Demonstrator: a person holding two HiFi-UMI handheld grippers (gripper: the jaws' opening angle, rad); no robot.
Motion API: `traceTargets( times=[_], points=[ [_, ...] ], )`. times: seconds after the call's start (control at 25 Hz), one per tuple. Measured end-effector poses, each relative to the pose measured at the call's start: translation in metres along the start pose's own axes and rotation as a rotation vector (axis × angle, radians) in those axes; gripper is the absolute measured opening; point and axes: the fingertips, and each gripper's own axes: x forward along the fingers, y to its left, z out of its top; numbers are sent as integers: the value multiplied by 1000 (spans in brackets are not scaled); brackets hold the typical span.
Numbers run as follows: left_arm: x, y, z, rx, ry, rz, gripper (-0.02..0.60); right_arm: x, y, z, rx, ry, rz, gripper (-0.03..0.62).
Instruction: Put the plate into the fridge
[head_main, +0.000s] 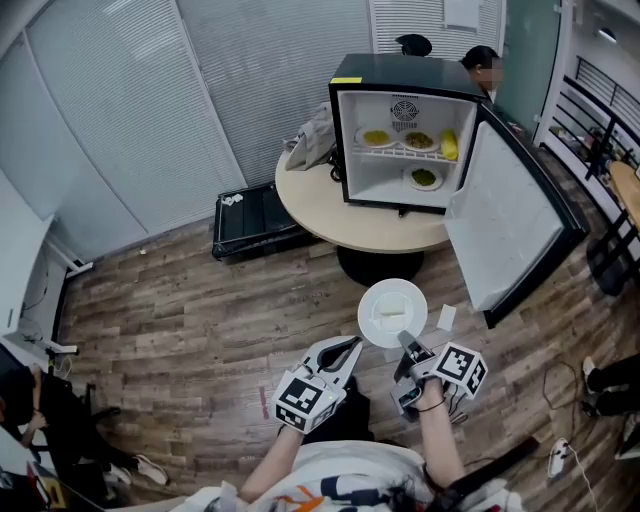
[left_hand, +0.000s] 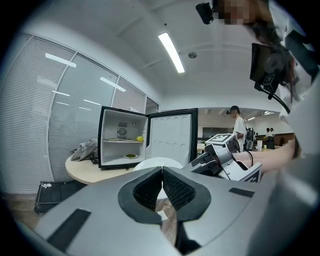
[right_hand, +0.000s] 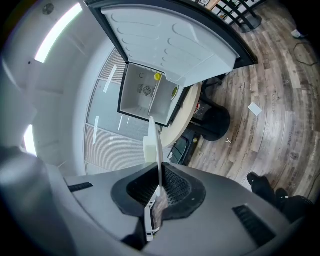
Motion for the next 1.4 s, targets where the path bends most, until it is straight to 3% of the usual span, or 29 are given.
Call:
traceTargets(
  times=[0.84,1.4],
  points=[
    [99,148,21,6,22,-42,11,140,13,79,40,-26,-65,26],
    [140,184,31,9,7,-136,11,177,22,104,56,-83,-79,25]
  ],
)
